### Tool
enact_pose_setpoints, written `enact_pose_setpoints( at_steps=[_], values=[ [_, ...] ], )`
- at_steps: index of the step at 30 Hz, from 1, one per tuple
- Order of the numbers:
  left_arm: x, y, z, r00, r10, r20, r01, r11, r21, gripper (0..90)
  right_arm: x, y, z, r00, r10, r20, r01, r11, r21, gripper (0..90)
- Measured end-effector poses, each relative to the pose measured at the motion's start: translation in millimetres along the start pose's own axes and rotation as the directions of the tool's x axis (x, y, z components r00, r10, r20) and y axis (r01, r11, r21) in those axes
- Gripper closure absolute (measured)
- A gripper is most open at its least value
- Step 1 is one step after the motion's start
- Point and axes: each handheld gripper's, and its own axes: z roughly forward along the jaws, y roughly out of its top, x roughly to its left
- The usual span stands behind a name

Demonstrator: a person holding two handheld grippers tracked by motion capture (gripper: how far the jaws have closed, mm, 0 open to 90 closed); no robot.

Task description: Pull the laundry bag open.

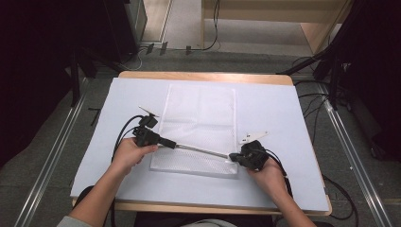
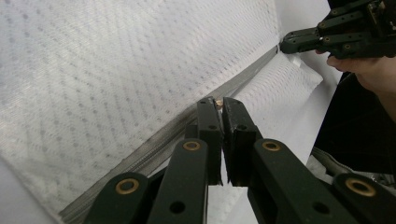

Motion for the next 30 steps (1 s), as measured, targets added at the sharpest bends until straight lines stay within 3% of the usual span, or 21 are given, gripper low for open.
enact_pose_setpoints(
  at_steps=[4,12,13,14,21,22,23,24,27,30],
  values=[
    [4.6,-4.2,-4.4,0.9998,-0.019,0.0,0.019,0.9998,-0.007,88.1,-0.5,0.3,0.2,1.0,-0.004,-0.002,0.004,1.0,0.001,90.0],
    [4.1,-7.3,-6.9,0.9999,-0.011,-0.006,0.011,0.9999,-0.005,88.1,-0.4,0.7,0.1,1.0,-0.002,-0.002,0.002,1.0,0.004,90.0],
    [3.6,-7.3,-6.9,0.9997,-0.01,-0.02,0.01,0.9999,-0.003,88.2,-0.3,0.8,0.1,1.0,-0.002,-0.001,0.002,1.0,0.005,90.0],
    [3.4,-7.6,-8.2,0.998,-0.003,-0.062,0.003,1.0,-0.003,88.2,-0.4,0.8,0.1,1.0,-0.002,-0.002,0.002,1.0,0.005,90.0],
    [14.8,-14.9,-21.1,0.998,-0.037,-0.051,0.037,0.9993,-0.012,88.2,-0.8,1.0,0.1,1.0,-0.003,-0.005,0.003,1.0,0.007,90.0],
    [15.1,-15.4,-21.6,0.9971,-0.039,-0.066,0.038,0.9992,-0.014,88.2,-0.7,1.1,0.1,1.0,-0.004,-0.005,0.004,1.0,0.008,90.0],
    [16.8,-15.8,-22.3,0.998,-0.036,-0.052,0.035,0.9994,-0.006,88.2,-0.8,1.1,0.1,1.0,-0.005,-0.005,0.005,1.0,0.008,90.0],
    [16.9,-16.4,-22.6,0.9961,-0.042,-0.078,0.041,0.999,-0.017,88.2,-0.9,1.2,0.1,1.0,-0.005,-0.006,0.005,1.0,0.008,90.0],
    [22.3,-18.9,-28.3,0.9933,-0.051,-0.103,0.05,0.9986,-0.019,88.2,-0.9,1.3,0.2,1.0,-0.008,-0.005,0.008,1.0,0.008,90.0],
    [29.3,-24.6,-36.8,0.9915,-0.072,-0.109,0.069,0.9972,-0.028,88.2,-1.2,1.4,0.3,0.9999,-0.01,-0.007,0.01,1.0,0.008,90.0]
  ],
)
